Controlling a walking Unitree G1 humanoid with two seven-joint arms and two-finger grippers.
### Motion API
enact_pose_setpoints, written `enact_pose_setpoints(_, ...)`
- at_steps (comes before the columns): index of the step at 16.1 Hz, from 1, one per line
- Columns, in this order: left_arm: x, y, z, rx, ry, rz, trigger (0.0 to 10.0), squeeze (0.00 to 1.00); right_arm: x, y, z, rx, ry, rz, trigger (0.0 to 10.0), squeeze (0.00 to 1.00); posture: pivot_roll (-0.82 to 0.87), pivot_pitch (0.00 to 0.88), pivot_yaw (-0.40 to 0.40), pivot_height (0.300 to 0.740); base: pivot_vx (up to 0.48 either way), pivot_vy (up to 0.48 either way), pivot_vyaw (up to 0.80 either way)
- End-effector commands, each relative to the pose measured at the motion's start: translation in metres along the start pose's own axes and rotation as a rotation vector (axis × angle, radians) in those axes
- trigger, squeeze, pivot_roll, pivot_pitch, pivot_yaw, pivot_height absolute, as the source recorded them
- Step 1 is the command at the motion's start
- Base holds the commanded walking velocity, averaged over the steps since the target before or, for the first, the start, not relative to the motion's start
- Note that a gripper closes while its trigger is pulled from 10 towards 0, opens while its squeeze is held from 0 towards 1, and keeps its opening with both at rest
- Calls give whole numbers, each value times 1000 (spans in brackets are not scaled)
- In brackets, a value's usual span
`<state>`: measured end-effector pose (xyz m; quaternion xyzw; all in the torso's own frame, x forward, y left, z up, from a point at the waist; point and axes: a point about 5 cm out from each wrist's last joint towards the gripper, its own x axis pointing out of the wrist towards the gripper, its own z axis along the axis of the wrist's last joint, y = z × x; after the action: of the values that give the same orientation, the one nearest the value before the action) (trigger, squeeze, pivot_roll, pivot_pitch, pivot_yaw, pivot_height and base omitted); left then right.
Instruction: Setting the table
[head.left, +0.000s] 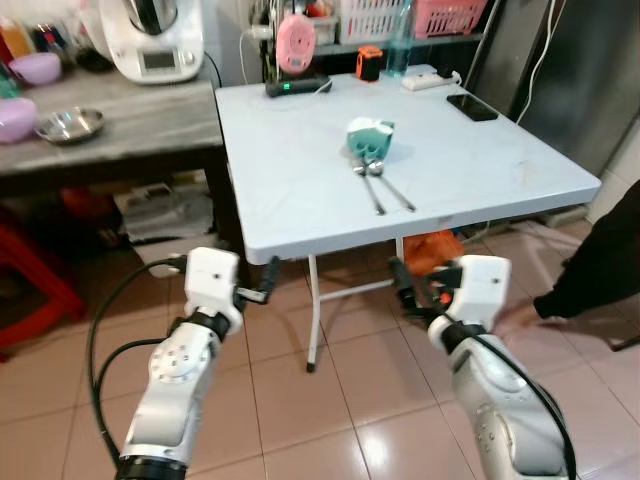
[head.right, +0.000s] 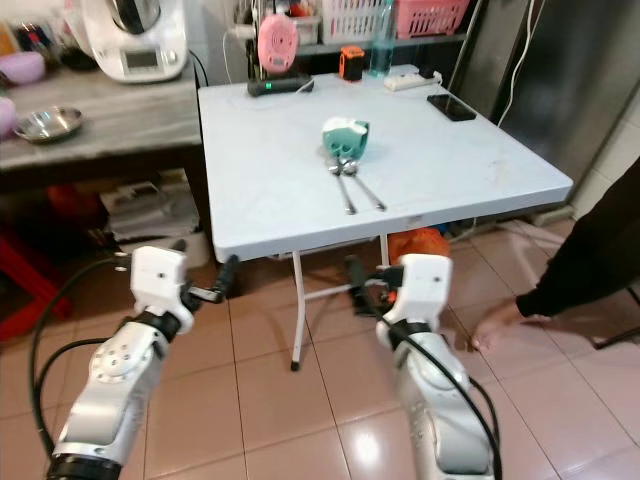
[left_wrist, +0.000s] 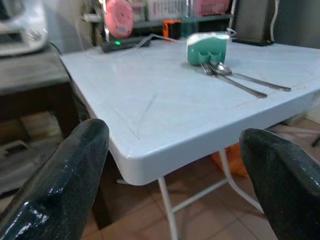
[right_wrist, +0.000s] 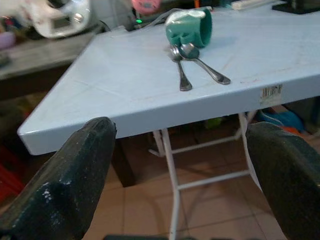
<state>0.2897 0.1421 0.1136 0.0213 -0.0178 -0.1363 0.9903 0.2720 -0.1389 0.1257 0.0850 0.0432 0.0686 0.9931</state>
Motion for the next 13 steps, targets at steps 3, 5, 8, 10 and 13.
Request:
enact_pose_setpoints(3,0,-3,6,10,-30,-40,10000,0,-1,-4,7,-14,-33,-13,10000,0,-40,33,27,740,0,0,0)
enact_pose_setpoints(5,0,-2,6,5,-32,-44,10000,0,0,-5,9,-18,-43,-12,10000,0,-42,32,27,740,0,0,322)
enact_pose_setpoints(8,0,-4,8,1,-40,-65,10000,0,-1,-5,10,-14,-48,-12,10000,0,-42,32,27,740,363,0,658)
enact_pose_setpoints(10,-1,-4,7,1,-38,-69,10000,0,0,-4,10,-12,-49,-13,10000,0,-43,32,33,740,480,0,0)
enact_pose_setpoints(13,-1,-4,7,-5,-37,-76,10000,0,0,-4,9,-9,-47,-14,10000,0,-43,32,33,740,480,0,0)
